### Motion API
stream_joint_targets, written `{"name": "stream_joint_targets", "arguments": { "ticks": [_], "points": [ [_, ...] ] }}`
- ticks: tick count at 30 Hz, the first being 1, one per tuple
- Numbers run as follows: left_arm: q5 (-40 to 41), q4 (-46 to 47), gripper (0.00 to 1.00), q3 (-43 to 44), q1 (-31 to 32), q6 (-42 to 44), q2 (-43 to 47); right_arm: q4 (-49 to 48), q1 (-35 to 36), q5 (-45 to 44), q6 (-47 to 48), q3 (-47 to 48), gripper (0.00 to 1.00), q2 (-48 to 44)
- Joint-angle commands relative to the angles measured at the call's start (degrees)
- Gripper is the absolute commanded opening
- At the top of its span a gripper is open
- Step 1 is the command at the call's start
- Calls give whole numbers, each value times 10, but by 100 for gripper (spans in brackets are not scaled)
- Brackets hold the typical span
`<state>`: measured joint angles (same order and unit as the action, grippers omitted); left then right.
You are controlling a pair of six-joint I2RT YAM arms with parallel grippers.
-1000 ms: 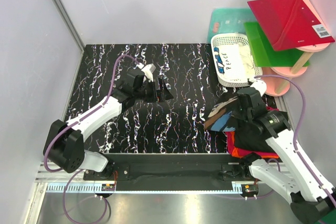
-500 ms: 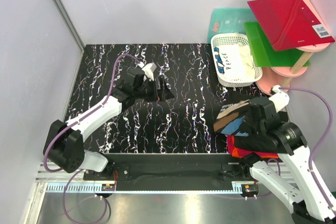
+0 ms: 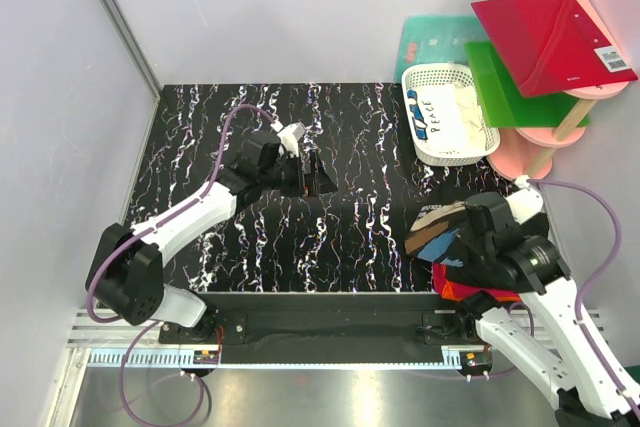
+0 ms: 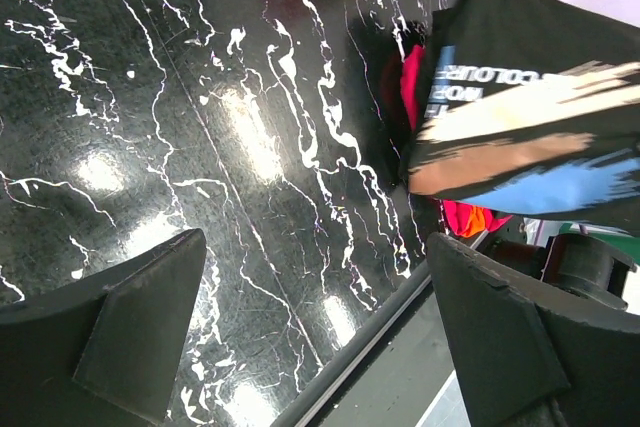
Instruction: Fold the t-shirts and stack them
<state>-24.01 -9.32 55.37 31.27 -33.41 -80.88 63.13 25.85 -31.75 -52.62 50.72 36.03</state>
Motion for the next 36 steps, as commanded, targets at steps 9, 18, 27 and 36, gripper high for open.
{"name": "stream_joint_targets", "arguments": {
  "ticks": [9,18,27,36],
  "points": [
    [36,-78,98,135,0,47,-82,-223,-2,63,241,132,0,303],
    [41,-174,98,299,-45,71,-266,-362,3,176,353,268,0,540],
    [202,-148,98,254,-154,48,-179,-392,106,289,396,467,0,688],
    [182,-152,98,227,-213,51,-118,-404,121,293,354,479,0,685]
  ]
}}
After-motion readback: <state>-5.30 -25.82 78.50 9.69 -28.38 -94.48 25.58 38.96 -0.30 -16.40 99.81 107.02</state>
